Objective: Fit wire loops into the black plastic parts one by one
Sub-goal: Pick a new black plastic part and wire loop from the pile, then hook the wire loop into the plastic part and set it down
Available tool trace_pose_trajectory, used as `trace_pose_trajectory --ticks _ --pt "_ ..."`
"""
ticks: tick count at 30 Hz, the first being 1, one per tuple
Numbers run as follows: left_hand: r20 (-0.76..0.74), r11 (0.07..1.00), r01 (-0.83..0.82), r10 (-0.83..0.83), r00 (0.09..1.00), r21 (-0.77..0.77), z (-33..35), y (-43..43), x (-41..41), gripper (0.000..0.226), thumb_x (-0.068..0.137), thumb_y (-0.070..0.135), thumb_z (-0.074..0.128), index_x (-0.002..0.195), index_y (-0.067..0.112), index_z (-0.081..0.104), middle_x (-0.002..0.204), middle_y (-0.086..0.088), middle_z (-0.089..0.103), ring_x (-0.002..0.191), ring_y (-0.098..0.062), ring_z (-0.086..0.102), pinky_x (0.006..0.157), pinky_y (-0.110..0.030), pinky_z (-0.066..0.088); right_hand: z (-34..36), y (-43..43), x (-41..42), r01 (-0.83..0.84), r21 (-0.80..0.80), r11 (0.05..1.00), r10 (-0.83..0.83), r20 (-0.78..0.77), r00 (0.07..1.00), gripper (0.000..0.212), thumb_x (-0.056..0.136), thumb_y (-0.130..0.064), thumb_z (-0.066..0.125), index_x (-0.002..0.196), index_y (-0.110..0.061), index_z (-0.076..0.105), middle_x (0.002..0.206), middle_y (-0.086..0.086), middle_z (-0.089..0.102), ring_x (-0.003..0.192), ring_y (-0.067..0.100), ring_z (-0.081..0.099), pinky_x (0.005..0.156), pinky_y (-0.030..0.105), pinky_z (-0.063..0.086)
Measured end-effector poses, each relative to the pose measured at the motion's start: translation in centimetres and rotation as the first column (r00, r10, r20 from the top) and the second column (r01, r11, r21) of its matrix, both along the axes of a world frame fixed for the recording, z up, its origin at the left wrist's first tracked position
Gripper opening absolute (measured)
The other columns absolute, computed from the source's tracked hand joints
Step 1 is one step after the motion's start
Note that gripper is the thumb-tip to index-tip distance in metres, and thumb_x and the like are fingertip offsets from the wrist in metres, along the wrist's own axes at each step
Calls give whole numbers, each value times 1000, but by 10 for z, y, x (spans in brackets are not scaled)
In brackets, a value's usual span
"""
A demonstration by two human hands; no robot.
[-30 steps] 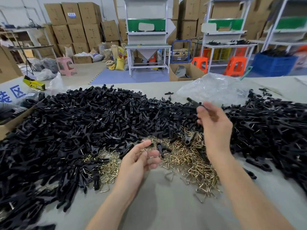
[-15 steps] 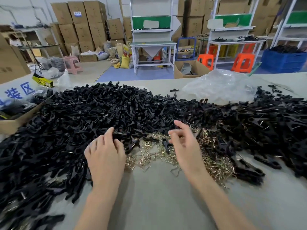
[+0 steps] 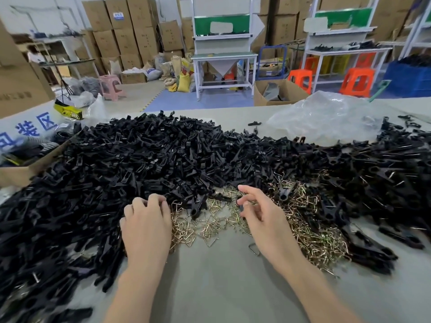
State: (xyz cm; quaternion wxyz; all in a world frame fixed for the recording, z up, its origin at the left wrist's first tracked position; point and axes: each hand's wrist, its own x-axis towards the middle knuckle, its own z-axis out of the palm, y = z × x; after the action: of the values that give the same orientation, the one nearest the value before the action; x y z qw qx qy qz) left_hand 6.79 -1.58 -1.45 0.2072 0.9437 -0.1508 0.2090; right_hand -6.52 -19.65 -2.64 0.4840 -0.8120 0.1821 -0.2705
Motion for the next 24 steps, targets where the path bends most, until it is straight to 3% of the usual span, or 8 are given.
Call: trace_pose_trajectory --ticks 5,9,11,13,15,18,20,24 --pt "12 963 31 -28 1000 -267 7 -1 0 24 105 23 43 114 11 62 107 -9 57 83 -31 59 69 -46 49 -2 0 -1 -5 4 1000 5 19 1000 38 105 -17 48 131 -45 55 107 -27 63 93 5 66 61 12 44" --pt "83 809 159 -136 987 -567 15 -1 -1 19 106 21 42 115 16 59 107 1 52 87 7 53 72 -7 39 -3 -1 -2 -8 -4 1000 8 25 1000 38 105 -18 49 129 -47 55 108 -26 63 92 6 66 60 12 43" --pt "48 691 124 -128 991 -712 18 -1 2 16 107 24 42 112 25 57 100 4 56 79 4 53 70 -10 38 -3 -1 -3 -11 -17 1000 12 24 1000 39 105 -18 49 129 -48 55 108 -26 63 93 6 65 63 12 44" --pt "-48 566 62 -176 983 -822 20 -1 3 16 106 28 43 106 34 58 85 6 57 61 -5 47 62 -24 40 -2 -1 -3 -13 -39 999 14 22 1000 39 105 -18 49 129 -48 54 109 -26 62 93 5 64 64 13 45" --pt "-88 519 52 -242 966 -853 21 -3 2 18 105 28 45 101 37 60 75 6 54 52 -3 42 52 -23 39 -1 2 -3 -22 -69 997 24 34 999 39 105 -19 49 129 -49 54 110 -26 63 85 6 63 63 17 48" --pt "-47 686 146 -254 966 -713 17 -8 -3 19 107 28 41 104 33 59 83 7 55 62 0 49 57 -12 37 0 7 -4 -43 -138 990 50 46 998 38 105 -22 49 128 -51 52 110 -25 62 80 8 62 66 19 51" --pt "-11 835 156 -190 982 -528 12 -8 -5 22 107 27 40 114 21 60 103 3 57 87 -8 53 74 -22 39 -1 9 -5 -55 -176 983 61 29 998 37 105 -23 48 130 -50 52 111 -25 61 81 9 62 68 16 50" --pt "18 874 95 -99 995 -476 14 1 0 26 105 25 41 118 13 60 111 -1 58 102 -20 53 83 -32 39 -2 8 -5 -55 -180 982 60 22 998 39 105 -21 48 129 -51 51 111 -25 61 83 9 62 69 12 46"
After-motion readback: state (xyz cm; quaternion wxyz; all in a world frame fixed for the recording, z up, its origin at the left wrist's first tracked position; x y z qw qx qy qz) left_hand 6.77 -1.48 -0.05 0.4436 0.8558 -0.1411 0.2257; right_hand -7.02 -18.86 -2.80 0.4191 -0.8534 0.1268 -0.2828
